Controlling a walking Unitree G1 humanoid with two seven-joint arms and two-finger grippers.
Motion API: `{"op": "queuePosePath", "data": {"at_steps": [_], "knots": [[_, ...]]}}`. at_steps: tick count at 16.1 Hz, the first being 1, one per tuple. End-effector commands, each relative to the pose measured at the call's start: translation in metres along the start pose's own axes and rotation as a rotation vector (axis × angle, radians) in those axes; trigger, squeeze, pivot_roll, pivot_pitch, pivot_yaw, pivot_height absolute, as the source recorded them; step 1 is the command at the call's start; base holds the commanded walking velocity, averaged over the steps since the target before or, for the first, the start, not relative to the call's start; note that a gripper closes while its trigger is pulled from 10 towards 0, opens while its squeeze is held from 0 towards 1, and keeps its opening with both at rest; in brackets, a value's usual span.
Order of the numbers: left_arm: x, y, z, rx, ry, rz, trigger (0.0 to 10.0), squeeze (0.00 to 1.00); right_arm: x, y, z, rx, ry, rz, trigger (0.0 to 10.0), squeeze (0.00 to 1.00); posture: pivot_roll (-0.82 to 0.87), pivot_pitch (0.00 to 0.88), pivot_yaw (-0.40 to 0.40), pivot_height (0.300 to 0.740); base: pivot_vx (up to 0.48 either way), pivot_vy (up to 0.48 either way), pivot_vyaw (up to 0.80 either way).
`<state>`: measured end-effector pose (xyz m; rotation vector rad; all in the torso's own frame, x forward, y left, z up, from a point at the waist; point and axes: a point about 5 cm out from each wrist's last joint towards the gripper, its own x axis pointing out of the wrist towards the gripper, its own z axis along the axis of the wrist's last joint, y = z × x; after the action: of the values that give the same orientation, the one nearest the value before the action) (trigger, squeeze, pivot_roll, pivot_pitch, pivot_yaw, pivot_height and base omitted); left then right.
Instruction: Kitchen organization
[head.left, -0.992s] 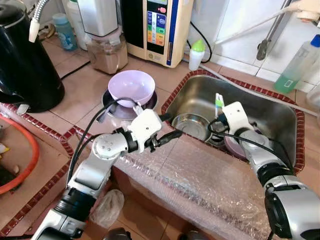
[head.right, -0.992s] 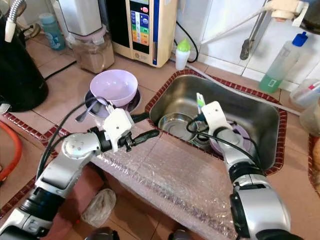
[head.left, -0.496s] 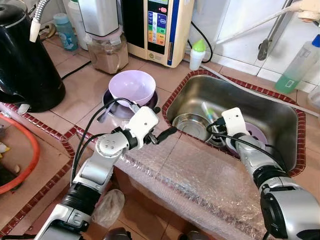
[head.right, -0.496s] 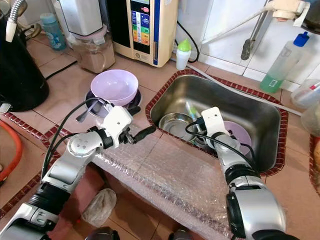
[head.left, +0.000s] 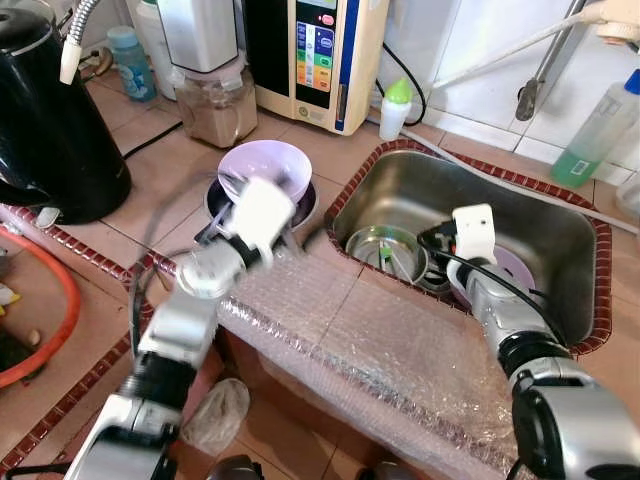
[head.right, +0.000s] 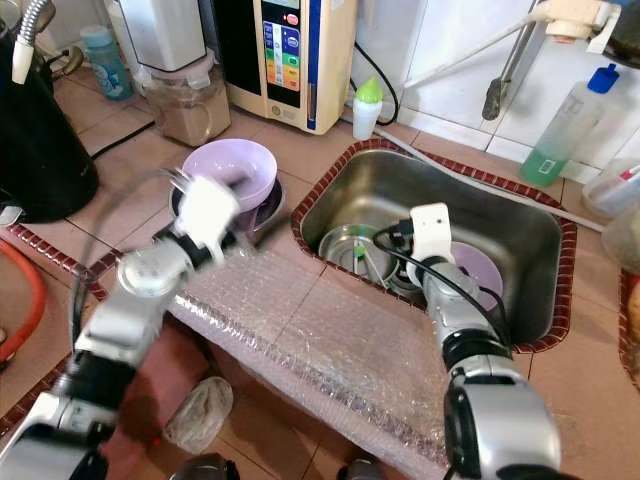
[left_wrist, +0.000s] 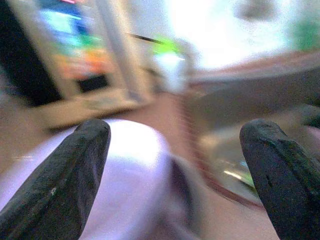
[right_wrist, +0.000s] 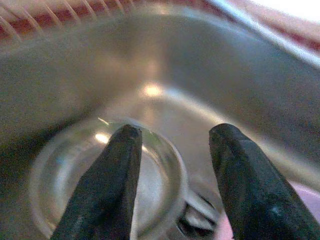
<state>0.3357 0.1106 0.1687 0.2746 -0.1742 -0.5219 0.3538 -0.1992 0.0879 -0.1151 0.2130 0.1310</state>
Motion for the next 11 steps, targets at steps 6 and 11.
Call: {"op": "queuePosePath", "data": {"at_steps": [6,11], "knots": [[-0.002,0.056,0.013,0.003,-0.024,0.344,10.0,1.00,-0.027,0.042,0.010,0.002,-0.228,0.253,10.0,1.00,0.03,0.001,0.008,0.740,0.000,0.000,0.00],[-0.008,0.093,-0.011,-0.217,0.137,0.546,10.0,0.00,-0.067,0.087,0.030,0.011,-0.358,0.547,10.0,0.00,0.00,0.045,0.020,0.740,0.000,0.000,0.00]]}}
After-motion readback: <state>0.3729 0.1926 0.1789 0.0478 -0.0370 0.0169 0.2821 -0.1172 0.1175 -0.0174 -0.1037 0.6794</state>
